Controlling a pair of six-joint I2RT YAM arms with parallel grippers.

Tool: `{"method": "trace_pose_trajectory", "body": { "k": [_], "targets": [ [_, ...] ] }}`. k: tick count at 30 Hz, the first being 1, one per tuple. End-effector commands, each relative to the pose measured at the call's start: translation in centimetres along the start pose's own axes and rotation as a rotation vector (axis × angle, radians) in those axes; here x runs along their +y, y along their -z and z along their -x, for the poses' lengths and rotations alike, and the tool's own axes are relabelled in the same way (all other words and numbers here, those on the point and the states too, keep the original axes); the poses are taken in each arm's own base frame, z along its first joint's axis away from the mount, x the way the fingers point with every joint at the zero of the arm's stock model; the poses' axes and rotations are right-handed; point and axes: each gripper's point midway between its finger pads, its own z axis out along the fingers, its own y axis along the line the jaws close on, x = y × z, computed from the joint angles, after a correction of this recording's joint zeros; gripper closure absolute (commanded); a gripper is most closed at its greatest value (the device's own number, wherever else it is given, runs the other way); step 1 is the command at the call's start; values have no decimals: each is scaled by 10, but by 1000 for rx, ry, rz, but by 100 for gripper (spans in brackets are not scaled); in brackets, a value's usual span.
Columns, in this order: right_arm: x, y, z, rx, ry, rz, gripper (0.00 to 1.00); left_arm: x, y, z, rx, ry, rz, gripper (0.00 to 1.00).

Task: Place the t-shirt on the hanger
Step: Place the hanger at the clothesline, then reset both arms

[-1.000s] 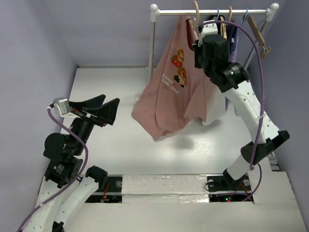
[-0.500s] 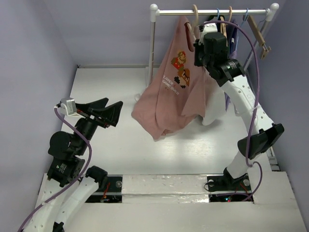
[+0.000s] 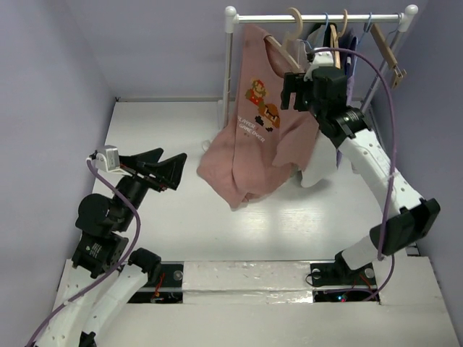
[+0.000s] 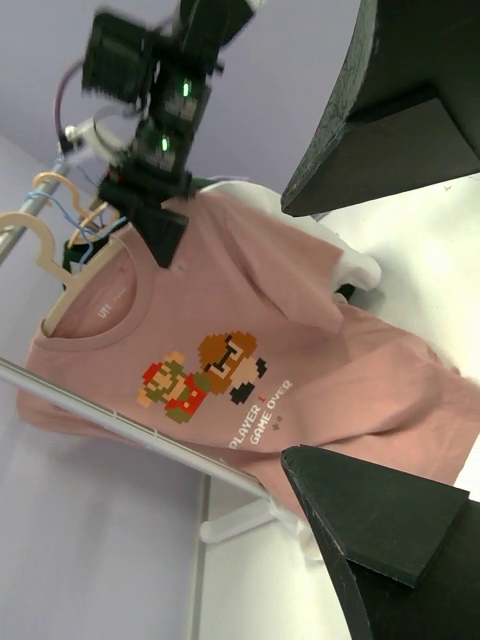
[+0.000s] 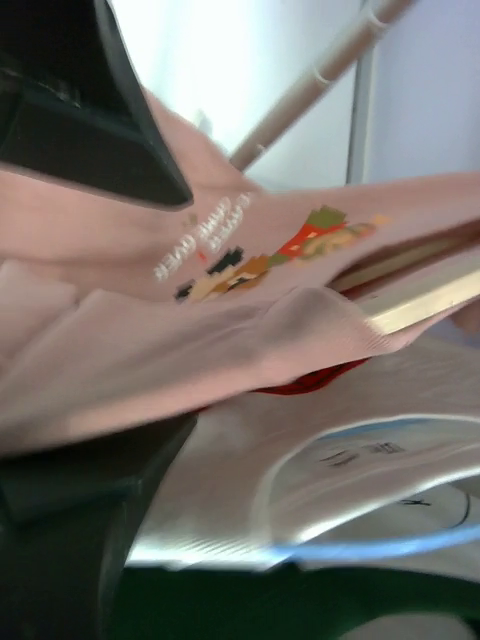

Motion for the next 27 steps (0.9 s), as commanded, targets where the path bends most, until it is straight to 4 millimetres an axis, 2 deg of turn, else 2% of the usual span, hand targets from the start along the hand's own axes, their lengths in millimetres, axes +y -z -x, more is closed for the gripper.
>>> {"method": "trace_pose_trajectory", "body": {
  "k": [1,2,3,5,6,8,9,10,11,14,15,16,19,20,23,27],
  "targets": [
    [4,53,67,-234,-104,85,3,-7,-1,8,-6,-40,-24,1],
    [4,79,81,-284,-121,123,0,-8,-1,10,-6,-45,-26,1],
    [4,85,69,-274,-137,137,0,-8,-1,10,-7,-51,-26,1],
    [7,107,68,-309,-155,192,0,-7,0,11,1,-66,-15,1],
    [3,127,60,-323,-168,209,0,-5,0,10,6,-70,-5,1],
    [5,148,48,-325,-193,257,0,-2,1,12,8,-80,17,1],
    [2,173,49,-361,-205,283,0,1,1,11,12,-80,30,1],
    [2,173,24,-314,-218,292,0,2,1,10,21,-83,38,1],
    [5,183,15,-309,-221,328,0,3,1,10,22,-86,40,1],
    [11,231,-9,-348,-237,457,0,1,2,8,36,-95,27,1],
    [9,243,-12,-368,-250,469,0,1,2,6,41,-97,27,1],
    [1,264,-19,-409,-257,472,0,1,2,5,45,-103,24,1],
    [-18,290,-30,-441,-270,421,0,3,4,2,52,-104,26,1],
    [-29,306,-30,-487,-286,392,0,5,4,-1,56,-104,30,1],
    [-45,309,-44,-493,-304,322,0,5,6,-6,50,-87,17,1],
    [-42,298,-51,-456,-302,320,0,10,6,-7,27,-68,31,1]
  ]
}}
